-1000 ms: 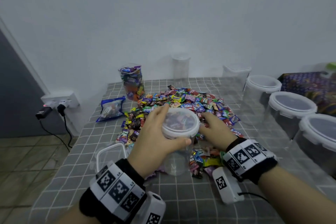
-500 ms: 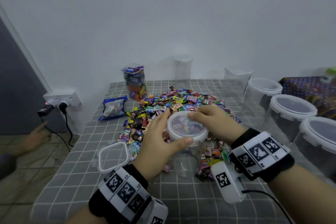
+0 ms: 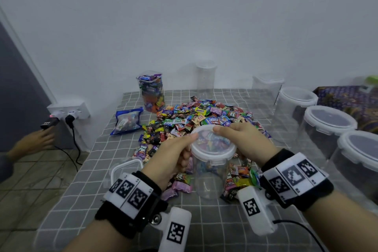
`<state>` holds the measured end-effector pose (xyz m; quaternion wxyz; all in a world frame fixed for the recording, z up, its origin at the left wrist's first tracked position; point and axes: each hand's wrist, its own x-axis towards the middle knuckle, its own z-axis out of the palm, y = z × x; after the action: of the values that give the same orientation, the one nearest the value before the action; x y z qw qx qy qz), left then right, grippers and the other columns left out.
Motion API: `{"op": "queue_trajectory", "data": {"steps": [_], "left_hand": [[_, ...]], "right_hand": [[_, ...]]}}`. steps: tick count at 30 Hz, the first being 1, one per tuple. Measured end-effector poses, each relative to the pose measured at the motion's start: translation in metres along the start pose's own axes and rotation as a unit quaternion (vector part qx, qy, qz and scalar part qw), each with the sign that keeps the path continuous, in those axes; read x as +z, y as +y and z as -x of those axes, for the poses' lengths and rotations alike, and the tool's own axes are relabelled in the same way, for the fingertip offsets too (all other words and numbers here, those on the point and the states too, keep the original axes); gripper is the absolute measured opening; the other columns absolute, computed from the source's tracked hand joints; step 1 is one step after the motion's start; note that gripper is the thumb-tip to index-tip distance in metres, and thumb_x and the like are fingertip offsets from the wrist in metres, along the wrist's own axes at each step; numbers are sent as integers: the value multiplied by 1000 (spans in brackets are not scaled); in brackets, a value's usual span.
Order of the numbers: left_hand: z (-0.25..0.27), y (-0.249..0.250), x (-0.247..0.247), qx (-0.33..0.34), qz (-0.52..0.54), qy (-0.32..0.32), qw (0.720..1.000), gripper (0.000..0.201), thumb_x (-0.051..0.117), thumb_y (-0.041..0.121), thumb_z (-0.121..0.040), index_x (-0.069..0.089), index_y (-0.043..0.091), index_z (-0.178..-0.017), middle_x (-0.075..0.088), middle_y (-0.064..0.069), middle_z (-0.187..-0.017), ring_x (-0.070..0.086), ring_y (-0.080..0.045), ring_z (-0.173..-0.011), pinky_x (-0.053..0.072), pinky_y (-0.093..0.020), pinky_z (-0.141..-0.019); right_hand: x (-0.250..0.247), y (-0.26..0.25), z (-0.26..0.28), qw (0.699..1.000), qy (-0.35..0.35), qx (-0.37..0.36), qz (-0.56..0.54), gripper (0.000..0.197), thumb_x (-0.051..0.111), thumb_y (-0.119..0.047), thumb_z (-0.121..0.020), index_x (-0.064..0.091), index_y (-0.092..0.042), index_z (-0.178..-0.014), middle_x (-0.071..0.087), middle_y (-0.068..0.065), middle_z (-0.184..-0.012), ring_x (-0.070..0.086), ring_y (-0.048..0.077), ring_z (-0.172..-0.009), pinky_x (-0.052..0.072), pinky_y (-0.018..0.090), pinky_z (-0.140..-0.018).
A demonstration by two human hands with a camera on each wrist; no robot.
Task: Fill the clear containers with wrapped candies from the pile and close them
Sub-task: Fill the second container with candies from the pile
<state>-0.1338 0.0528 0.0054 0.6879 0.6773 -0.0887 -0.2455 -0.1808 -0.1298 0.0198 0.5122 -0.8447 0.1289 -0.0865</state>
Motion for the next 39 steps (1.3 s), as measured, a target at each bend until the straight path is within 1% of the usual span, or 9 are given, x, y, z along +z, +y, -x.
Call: {"op": "queue_trajectory", "data": {"steps": [2, 4, 8, 11, 16, 21, 25, 36, 39], "left_hand": [[-2, 1, 1, -10, 24, -21, 999, 34, 57, 31, -89, 44, 15, -62, 38, 2, -47, 32, -11, -41, 25, -23, -48], [-2, 0, 2, -10, 44, -27, 999, 34, 56, 28, -90, 43, 15, -61, 35, 2, -46, 31, -11, -41, 26, -21, -46], [-1, 4, 5, 4, 71, -14, 997, 33, 55, 18, -91, 41, 16, -61, 32, 4, -45, 29, -9, -39, 26, -19, -40], [-1, 6, 4, 18, 64, -3, 998, 34, 55, 14, -91, 42, 17, -60, 33, 5, -44, 29, -9, -39, 25, -20, -41], [1, -1, 5, 37, 7, 20, 999, 34, 58, 29, -90, 47, 15, -60, 38, 4, -45, 31, -12, -43, 26, -23, -46], [13, -4, 4, 68, -35, 36, 996, 43, 56, 44, -83, 48, 12, -55, 41, 1, -45, 34, -11, -41, 31, -18, -42], [23, -1, 5, 107, -71, 10, 992, 39, 57, 45, -68, 50, 11, -50, 43, 5, -41, 36, -6, -37, 32, -15, -40], [28, -4, 2, 108, -62, -9, 992, 37, 63, 40, -64, 52, 6, -52, 48, 2, -42, 39, -7, -38, 35, -14, -41], [28, -5, 2, 93, -62, -6, 994, 40, 61, 43, -64, 56, 5, -55, 49, 0, -43, 41, -8, -38, 35, -15, -41]], "right_hand": [[-1, -1, 0, 999, -9, -28, 18, 31, 63, -40, -85, 49, -17, -70, 47, 0, -66, 46, 16, -61, 36, 30, -60], [1, -6, 0, 997, -54, -49, -15, 6, 58, -30, -90, 58, -25, -93, 57, -1, -88, 54, 14, -79, 43, 27, -73], [0, -15, -1, 987, -132, -88, -17, 35, 47, -9, -96, 52, -18, -130, 52, -8, -121, 50, 3, -109, 41, 3, -84], [0, -20, -3, 986, -141, -88, 6, 32, 46, -7, -95, 59, -16, -123, 58, -8, -111, 55, 1, -94, 43, 5, -78], [-3, -27, -12, 987, -128, -67, 64, 11, 54, -15, -89, 63, -17, -83, 57, -3, -74, 52, 13, -70, 43, 31, -73], [-5, -34, -17, 984, -134, -41, 107, 23, 47, -16, -90, 65, -3, -82, 55, 2, -75, 49, 16, -68, 40, 30, -71], [-6, -36, -15, 980, -133, -45, 143, 33, 42, -12, -92, 48, -19, -60, 47, -4, -75, 44, 17, -76, 34, 29, -67], [-5, -26, -14, 983, -171, -22, 62, 35, 49, -30, -95, 48, -21, -62, 47, -7, -58, 45, 8, -49, 37, 17, -53], [-5, -20, -14, 986, -158, -17, 41, 35, 53, -35, -93, 48, -20, -61, 47, -4, -59, 45, 12, -52, 36, 25, -58]]}}
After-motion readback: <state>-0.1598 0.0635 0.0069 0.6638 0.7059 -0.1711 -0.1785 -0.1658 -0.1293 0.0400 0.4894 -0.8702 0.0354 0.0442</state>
